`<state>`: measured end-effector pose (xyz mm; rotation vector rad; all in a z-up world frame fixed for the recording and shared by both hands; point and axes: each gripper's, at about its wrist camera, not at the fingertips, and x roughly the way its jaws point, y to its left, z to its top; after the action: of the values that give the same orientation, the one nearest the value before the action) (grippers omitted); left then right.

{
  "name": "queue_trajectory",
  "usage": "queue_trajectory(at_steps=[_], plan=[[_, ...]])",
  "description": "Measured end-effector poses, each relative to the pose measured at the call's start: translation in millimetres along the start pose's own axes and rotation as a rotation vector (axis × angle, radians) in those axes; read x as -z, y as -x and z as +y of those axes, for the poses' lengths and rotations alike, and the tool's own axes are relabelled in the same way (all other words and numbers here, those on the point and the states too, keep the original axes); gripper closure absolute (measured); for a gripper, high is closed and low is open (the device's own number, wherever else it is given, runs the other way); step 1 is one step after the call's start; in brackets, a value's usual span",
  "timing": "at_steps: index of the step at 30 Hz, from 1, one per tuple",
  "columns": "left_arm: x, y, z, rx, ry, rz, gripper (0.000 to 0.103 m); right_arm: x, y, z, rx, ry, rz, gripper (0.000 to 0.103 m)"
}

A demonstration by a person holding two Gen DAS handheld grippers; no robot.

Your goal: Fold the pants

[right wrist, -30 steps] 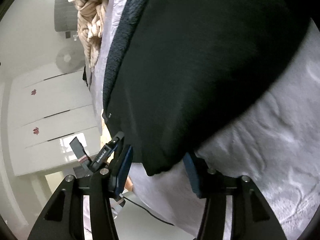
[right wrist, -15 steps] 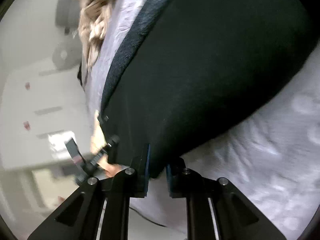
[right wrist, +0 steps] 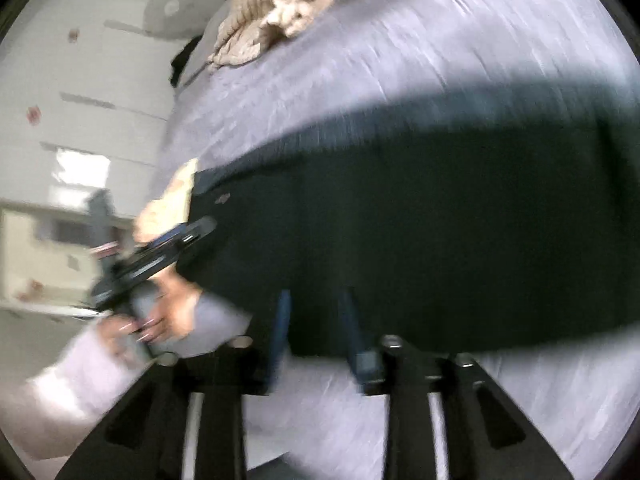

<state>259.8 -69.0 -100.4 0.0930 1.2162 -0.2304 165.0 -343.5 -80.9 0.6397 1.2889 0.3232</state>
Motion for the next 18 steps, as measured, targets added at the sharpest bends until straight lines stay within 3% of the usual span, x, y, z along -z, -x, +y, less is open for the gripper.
queue_trajectory(at_steps=[5, 8, 9, 11, 18], plan=[[-24, -36, 19, -0.101, 0.086, -0.012, 0.001, -50, -54, 5, 0.147, 0.078, 0.0, 0.052], [-31, -50, 41, -0.097, 0.153, -0.002, 0.001, -62, -67, -5, 0.205, 0.067, -0.017, 0.062], [-33, -49, 41, -0.101, 0.149, -0.002, 0.001, -65, -65, -8, 0.214, 0.055, -0.035, 0.069], [-35, -42, 37, -0.148, 0.109, -0.006, 0.001, -70, -52, -17, 0.242, 0.014, -0.084, 0.069], [-11, -2, 15, -0.097, 0.014, 0.009, 0.001, -52, 0, -40, 0.214, -0.122, -0.094, 0.053]])
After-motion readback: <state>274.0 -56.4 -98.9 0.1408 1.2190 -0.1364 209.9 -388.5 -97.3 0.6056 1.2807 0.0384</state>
